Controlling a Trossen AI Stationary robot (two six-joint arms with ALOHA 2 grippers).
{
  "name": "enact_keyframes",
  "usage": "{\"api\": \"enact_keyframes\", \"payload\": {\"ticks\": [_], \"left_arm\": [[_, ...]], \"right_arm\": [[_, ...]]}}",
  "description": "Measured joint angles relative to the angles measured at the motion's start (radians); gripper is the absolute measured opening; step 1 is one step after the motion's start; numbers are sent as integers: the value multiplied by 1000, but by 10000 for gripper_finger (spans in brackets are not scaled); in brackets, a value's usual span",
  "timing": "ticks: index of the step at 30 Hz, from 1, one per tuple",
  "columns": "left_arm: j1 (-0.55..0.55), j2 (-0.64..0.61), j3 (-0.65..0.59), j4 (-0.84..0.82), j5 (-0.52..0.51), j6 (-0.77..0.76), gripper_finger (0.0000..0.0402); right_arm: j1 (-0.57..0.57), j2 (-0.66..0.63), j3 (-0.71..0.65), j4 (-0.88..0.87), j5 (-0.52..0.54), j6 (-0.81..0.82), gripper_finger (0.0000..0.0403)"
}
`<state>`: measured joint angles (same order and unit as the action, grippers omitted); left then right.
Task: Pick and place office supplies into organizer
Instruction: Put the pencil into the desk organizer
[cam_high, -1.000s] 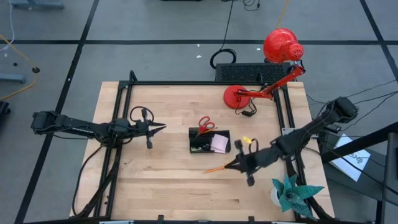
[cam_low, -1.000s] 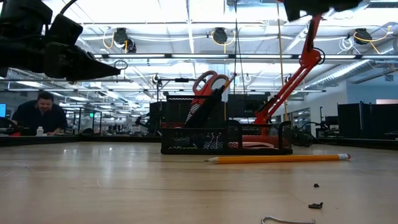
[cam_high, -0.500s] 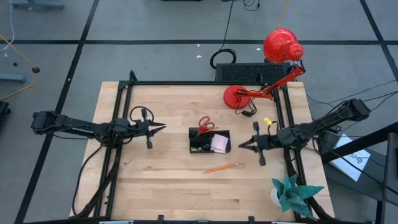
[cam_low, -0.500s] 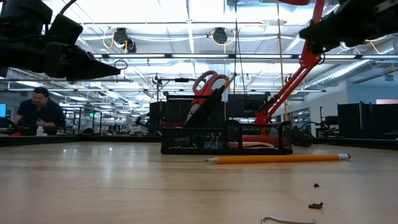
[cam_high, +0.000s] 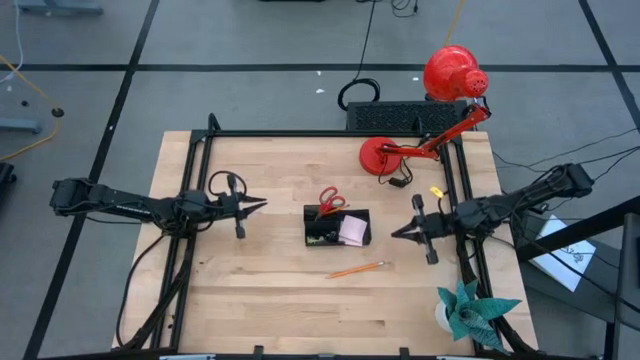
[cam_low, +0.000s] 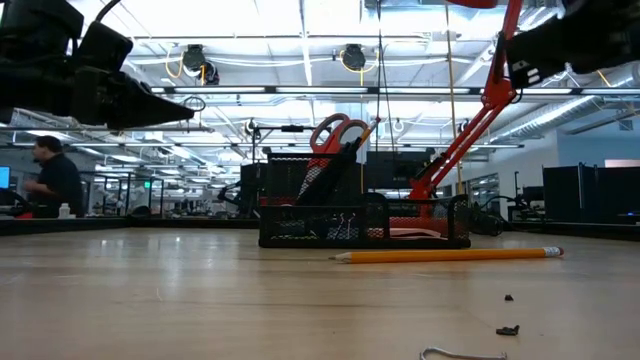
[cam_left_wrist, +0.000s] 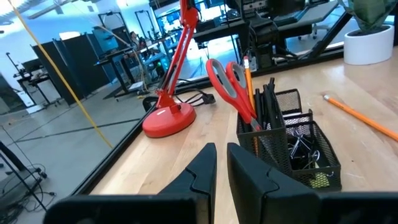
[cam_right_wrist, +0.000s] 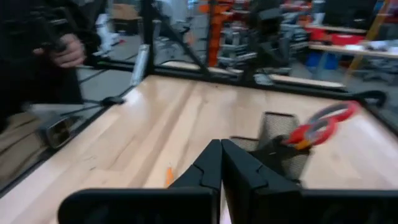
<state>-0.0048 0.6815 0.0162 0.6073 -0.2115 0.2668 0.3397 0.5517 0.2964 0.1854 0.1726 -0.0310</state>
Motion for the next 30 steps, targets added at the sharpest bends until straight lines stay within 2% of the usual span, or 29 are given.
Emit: {"api": "enact_keyframes", "payload": {"ticks": [3,7,9,12,16,21,30], "left_arm": [[0,0,0,-5,4,-20,47],[0,0,0,54,108,-175,47],[-7,0,2,64,125,-206,47],[-57,14,34,-10,64,-174,47],[-173,81,143,-134,-85,-145,47],[-311,258,334,-222,-229,-147,47],[-459,743,783,-264,-286,-166,47]], "right_arm": [[0,-22,-30,18,-47,-4,0],[-4,-77,-45,27,-43,-16,0],[-6,-108,-50,28,-45,-23,0],[-6,-148,-61,27,-45,-50,0],[-7,-185,-68,19,-44,-84,0],[-7,-204,-68,8,-39,-102,0],[-7,-216,-68,-45,-38,-137,0]]}}
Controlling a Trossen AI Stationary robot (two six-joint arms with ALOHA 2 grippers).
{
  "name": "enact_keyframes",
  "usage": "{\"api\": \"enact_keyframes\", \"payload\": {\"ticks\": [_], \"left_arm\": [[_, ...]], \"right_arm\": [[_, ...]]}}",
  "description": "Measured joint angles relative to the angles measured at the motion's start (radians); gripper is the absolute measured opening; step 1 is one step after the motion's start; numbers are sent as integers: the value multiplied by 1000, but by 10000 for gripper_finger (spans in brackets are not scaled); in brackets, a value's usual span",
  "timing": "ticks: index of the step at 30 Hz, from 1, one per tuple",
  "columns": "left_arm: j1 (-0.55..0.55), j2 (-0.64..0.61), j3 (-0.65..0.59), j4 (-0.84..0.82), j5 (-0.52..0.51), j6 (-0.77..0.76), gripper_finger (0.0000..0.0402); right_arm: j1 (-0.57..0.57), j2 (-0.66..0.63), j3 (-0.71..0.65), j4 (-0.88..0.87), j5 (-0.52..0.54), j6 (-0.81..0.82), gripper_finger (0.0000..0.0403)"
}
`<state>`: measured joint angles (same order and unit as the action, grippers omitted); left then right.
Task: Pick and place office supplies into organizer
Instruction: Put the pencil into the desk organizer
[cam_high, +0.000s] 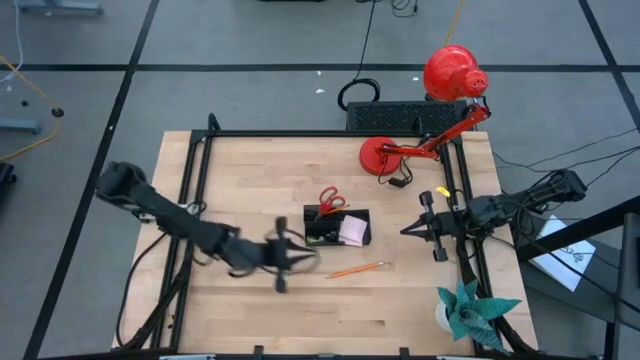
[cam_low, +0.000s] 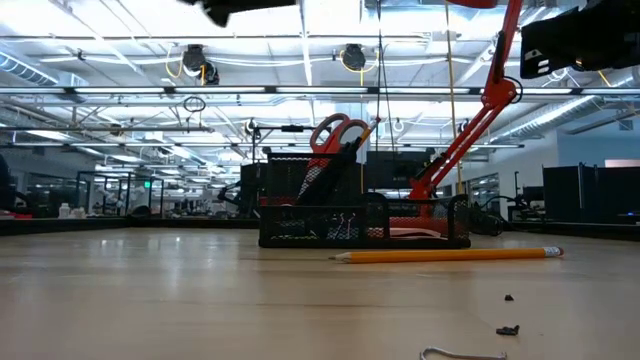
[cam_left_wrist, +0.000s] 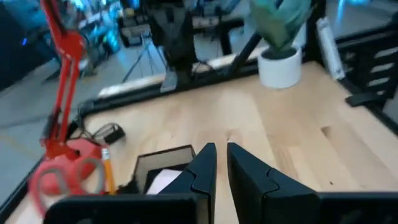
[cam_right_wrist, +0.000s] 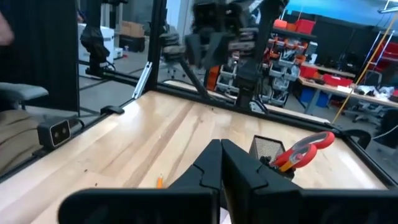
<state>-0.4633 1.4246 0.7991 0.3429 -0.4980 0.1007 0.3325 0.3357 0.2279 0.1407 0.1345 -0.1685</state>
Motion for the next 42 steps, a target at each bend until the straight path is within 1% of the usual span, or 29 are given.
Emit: {"api": "enact_keyframes", "payload": {"ticks": [3,6,9,12,16,17,19,21,24,29,33,42], "left_arm": [[6,135,176,-131,-41,-79,47],[33,241,361,-327,-33,-170,47],[54,340,529,-521,-27,-222,47],[59,425,659,-621,-24,-269,47],[53,506,782,-647,167,-259,47],[49,528,804,-655,190,-257,47],[47,567,838,-661,183,-261,47],[56,605,863,-677,141,-276,47],[81,647,889,-700,146,-297,47],[124,696,891,-682,251,-306,47],[163,726,892,-670,314,-305,47],[189,791,892,-531,456,-238,47]], "right_arm": [[0,-19,0,3,0,7,0],[0,-35,0,5,0,34,0],[0,-42,0,4,0,49,0],[0,-43,0,4,1,47,0],[0,-43,0,3,56,41,0],[0,-43,0,3,74,40,0],[0,-45,0,0,107,43,0],[0,-46,0,0,134,52,0],[0,-48,0,5,156,69,0],[0,-48,0,4,153,76,0],[0,-48,0,3,153,71,0],[0,-48,0,4,153,53,0]]}}
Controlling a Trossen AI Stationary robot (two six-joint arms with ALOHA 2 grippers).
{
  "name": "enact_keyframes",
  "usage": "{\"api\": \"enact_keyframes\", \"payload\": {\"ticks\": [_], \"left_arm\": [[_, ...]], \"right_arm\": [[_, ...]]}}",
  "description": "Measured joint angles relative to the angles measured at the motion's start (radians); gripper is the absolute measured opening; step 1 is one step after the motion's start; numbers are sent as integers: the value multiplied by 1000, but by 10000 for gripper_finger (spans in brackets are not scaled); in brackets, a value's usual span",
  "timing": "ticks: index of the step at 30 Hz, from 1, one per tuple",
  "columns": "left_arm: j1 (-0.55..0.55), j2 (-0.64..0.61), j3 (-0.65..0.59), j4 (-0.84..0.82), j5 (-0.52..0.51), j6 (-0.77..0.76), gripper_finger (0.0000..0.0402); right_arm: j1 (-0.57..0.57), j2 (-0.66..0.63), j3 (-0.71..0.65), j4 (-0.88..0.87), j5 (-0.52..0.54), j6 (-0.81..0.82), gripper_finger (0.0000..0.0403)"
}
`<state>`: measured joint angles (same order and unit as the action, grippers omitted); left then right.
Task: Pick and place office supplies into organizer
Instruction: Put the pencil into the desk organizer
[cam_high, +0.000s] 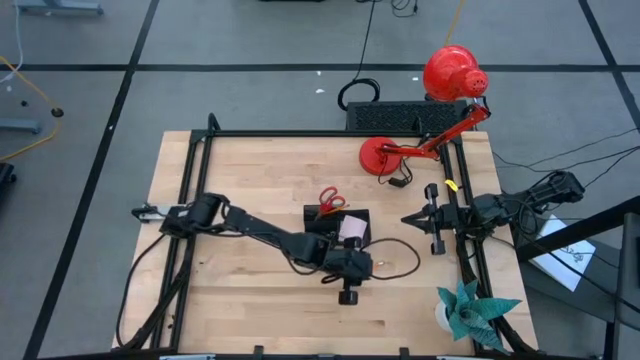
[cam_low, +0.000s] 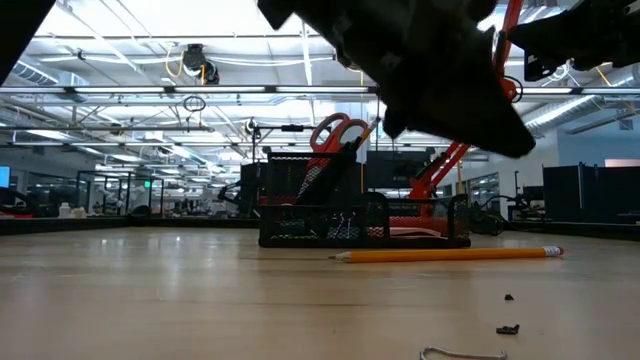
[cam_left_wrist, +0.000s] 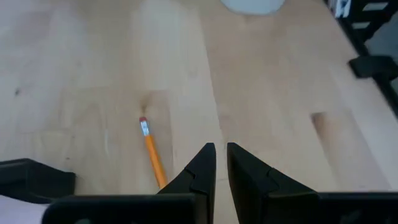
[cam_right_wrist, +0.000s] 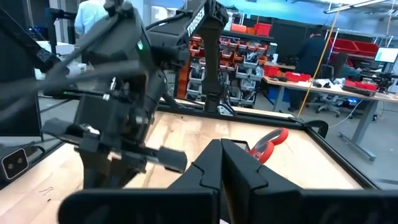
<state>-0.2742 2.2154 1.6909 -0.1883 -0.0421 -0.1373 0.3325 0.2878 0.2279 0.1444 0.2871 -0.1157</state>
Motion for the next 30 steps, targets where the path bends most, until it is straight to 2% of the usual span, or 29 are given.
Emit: {"api": "enact_keyframes", "payload": {"ticks": [5,10,13,17,20,24,27,30], "left_arm": [[9,17,1,-18,2,9,47],[11,22,0,-102,-17,12,47],[3,12,0,-132,-120,67,47],[-44,-44,-1,-146,-297,225,47],[-94,-119,-1,-200,-427,288,47],[-117,-271,-58,-239,-509,325,47],[-116,-425,-197,-200,-539,293,47],[-112,-608,-416,-62,-545,266,47]], "right_arm": [[0,0,0,0,0,-1,0],[0,0,0,-8,-1,-1,0],[0,0,0,-22,-3,-1,0],[0,0,0,-62,-3,-1,0],[2,9,0,-75,-3,-1,0],[12,46,5,-36,-4,2,0],[27,97,32,-37,-4,15,0],[44,164,66,-37,-3,23,0]]}}
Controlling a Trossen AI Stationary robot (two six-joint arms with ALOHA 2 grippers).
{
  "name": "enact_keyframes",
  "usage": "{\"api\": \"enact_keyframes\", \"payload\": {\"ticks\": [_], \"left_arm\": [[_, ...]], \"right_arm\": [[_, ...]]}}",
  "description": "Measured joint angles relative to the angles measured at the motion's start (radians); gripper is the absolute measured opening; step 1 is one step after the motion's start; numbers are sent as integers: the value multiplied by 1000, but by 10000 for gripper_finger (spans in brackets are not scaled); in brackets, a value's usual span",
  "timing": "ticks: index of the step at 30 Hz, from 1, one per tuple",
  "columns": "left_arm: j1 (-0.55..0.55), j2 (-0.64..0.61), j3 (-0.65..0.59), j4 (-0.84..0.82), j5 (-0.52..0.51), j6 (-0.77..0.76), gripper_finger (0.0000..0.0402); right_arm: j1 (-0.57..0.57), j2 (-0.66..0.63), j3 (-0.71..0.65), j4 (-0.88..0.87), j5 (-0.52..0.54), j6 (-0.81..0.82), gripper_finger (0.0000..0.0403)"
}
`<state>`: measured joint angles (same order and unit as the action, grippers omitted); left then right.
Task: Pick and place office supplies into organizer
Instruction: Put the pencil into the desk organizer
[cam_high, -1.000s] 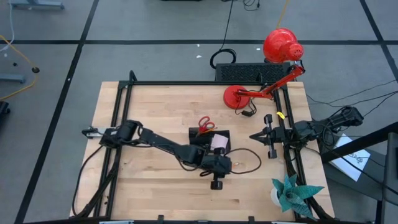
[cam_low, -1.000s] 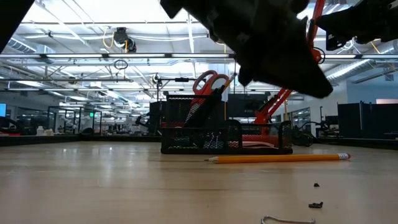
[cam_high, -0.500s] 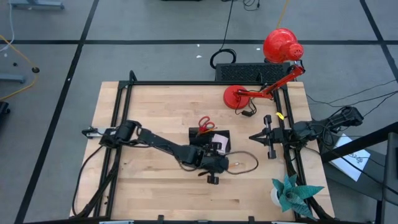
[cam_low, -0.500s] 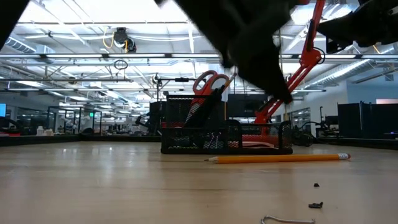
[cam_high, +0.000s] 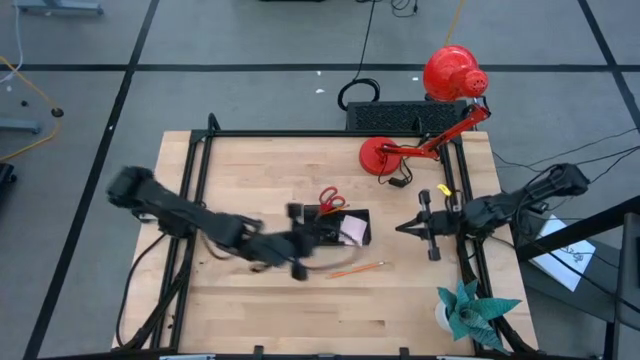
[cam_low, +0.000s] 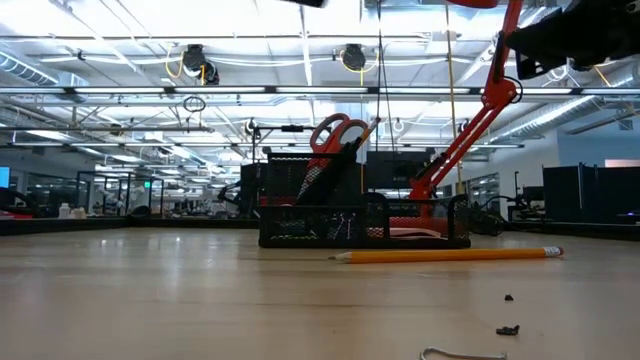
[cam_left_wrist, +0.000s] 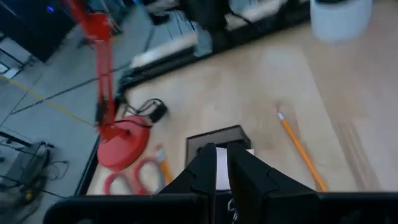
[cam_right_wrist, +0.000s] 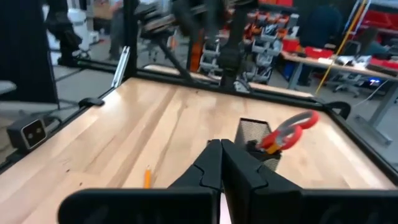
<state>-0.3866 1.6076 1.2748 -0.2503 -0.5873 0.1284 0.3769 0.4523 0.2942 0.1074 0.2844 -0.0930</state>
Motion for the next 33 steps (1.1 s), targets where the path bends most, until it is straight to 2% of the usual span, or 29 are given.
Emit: {"api": "enact_keyframes", "payload": {"ticks": [4,7,10,14,19,27,30,33], "left_arm": [[-8,-226,-333,320,3,2,47],[-16,-345,-543,507,8,-10,47],[-15,-420,-706,627,9,-51,47],[-22,-454,-854,754,11,-131,47],[-44,-455,-967,872,12,-182,47],[-92,-455,-1011,903,15,-185,47],[-103,-455,-1011,904,15,-179,47],[-108,-455,-1011,906,15,-176,47]], "right_arm": [[21,103,61,-2,1,-4,0],[32,187,120,-1,4,-4,0],[44,296,204,-1,5,38,2],[59,467,327,-4,7,21,26],[59,675,479,-126,3,46,78],[104,950,762,-654,-1,307,157],[138,1025,825,-725,-11,346,178],[159,1070,846,-733,-75,370,192]]}}
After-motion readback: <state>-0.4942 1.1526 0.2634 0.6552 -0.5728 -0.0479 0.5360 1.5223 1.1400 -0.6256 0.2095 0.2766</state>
